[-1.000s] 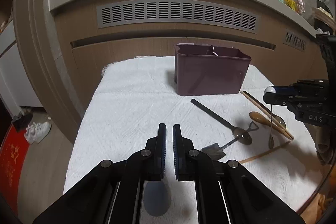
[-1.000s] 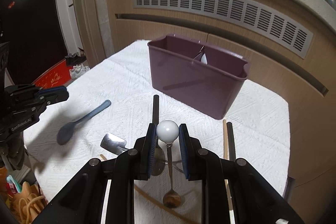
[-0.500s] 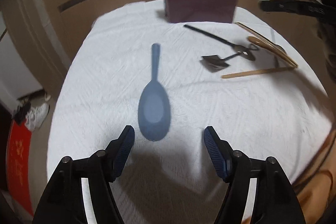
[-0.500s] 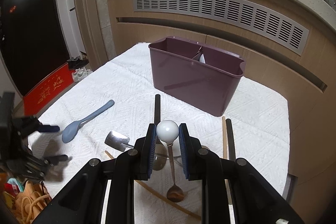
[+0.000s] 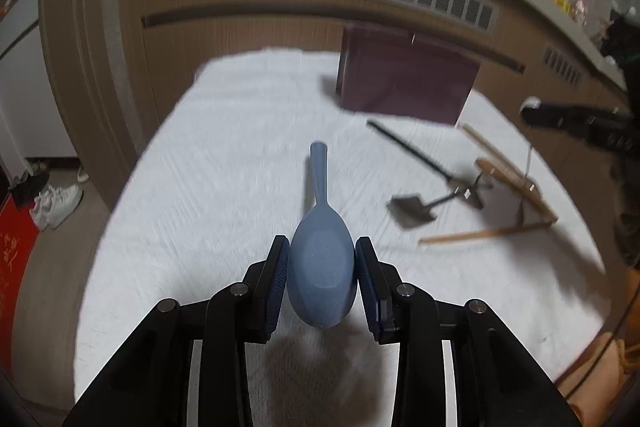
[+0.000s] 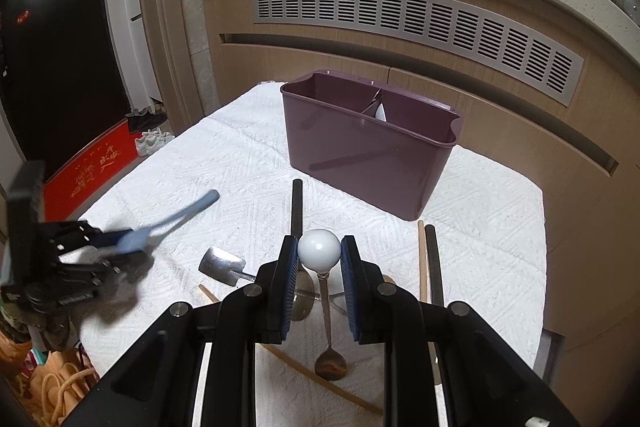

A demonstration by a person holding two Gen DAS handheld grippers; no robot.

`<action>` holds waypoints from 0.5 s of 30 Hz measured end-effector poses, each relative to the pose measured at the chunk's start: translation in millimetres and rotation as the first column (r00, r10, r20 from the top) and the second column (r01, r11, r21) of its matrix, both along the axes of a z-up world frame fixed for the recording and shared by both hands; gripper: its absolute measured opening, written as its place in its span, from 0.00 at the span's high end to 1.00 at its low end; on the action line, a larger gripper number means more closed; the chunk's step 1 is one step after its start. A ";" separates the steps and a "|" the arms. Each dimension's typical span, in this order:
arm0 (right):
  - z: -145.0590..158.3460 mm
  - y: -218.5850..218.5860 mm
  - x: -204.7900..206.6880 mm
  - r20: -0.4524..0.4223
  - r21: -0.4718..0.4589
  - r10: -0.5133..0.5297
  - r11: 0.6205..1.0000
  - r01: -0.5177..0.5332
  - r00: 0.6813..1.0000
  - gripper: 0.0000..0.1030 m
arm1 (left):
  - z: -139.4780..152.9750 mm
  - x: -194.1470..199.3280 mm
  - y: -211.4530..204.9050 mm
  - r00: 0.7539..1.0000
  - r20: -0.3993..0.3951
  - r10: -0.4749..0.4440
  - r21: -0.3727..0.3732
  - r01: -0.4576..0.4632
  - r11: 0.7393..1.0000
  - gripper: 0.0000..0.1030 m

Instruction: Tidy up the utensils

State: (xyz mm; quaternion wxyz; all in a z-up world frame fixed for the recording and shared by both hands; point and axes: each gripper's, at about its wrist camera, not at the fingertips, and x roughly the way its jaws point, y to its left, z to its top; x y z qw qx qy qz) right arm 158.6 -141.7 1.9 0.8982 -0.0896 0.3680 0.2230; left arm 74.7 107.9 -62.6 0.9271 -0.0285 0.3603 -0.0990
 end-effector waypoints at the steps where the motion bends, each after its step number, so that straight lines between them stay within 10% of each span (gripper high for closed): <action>1: 0.4 -0.4 -0.4 0.001 0.001 -0.001 1.000 0.001 1.000 0.80 | 8.5 -2.4 0.2 1.000 0.026 0.003 0.000 -0.003 1.000 0.66; 15: 11.4 -7.6 -2.9 0.033 0.041 -0.019 0.999 0.018 0.999 0.80 | 89.0 12.3 -41.4 0.962 0.263 -0.076 -0.025 0.085 0.996 0.66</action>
